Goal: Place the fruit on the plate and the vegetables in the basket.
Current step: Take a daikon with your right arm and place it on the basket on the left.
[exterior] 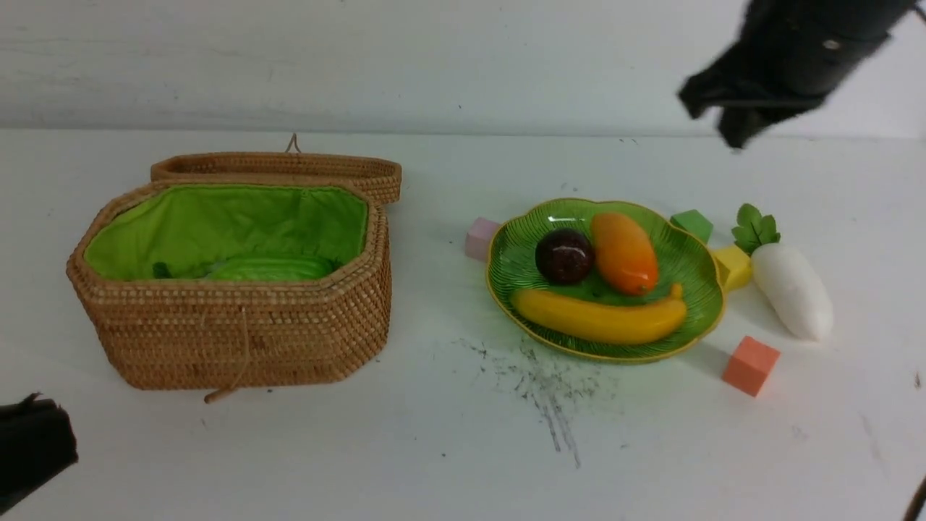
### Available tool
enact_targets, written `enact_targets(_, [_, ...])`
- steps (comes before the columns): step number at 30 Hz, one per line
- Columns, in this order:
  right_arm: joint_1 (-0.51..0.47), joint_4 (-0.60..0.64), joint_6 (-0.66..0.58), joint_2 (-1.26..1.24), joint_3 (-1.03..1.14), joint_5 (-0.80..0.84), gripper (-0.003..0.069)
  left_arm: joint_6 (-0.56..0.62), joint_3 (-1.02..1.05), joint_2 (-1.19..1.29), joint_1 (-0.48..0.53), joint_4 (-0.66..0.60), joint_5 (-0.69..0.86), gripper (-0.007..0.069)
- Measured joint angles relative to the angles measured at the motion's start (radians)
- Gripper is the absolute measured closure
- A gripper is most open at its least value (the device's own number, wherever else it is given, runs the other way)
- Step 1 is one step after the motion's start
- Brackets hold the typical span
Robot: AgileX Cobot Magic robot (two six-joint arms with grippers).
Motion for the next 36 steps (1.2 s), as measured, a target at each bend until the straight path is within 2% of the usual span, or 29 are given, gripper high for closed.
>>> enact_targets(3, [-0.115, -0.004, 0.035, 0.013, 0.078, -0.003, 0.0640, 0.023, 0.000, 0.000, 0.000, -0.027, -0.003, 0.0620])
enact_targets(5, [-0.216, 0.024, 0.035, 0.062, 0.145, -0.046, 0.0560, 0.034, 0.000, 0.000, 0.000, -0.038, -0.003, 0.0620])
enact_targets(10, [-0.321, 0.096, -0.001, 0.190, 0.161, -0.145, 0.0292, 0.041, 0.000, 0.000, 0.000, -0.039, -0.003, 0.0620])
enact_targets(13, [-0.357, 0.148, -0.007, 0.277, 0.161, -0.227, 0.0102, 0.041, 0.000, 0.000, 0.000, -0.039, -0.003, 0.0618])
enact_targets(14, [-0.363, 0.164, -0.013, 0.311, 0.161, -0.265, 0.0050, 0.041, 0.000, 0.000, 0.000, -0.039, -0.003, 0.0618])
enact_targets(16, [-0.366, 0.179, -0.031, 0.362, 0.161, -0.327, -0.0003, 0.041, 0.000, 0.000, 0.000, -0.039, -0.002, 0.0618])
enact_targets(19, [-0.366, 0.190, -0.052, 0.413, 0.162, -0.389, -0.0011, 0.041, 0.000, 0.000, 0.000, -0.042, 0.000, 0.0618])
enact_targets(21, [-0.366, 0.191, -0.069, 0.442, 0.162, -0.421, 0.0013, 0.041, 0.000, 0.000, 0.000, -0.048, 0.000, 0.0618])
enact_targets(26, [-0.368, 0.188, -0.086, 0.457, 0.162, -0.440, 0.0138, 0.041, 0.000, 0.000, 0.000, -0.071, 0.000, 0.0618])
enact_targets(36, [-0.368, 0.176, -0.076, 0.412, 0.162, -0.337, 0.0137, 0.041, 0.000, 0.000, 0.000, -0.083, 0.001, 0.0618])
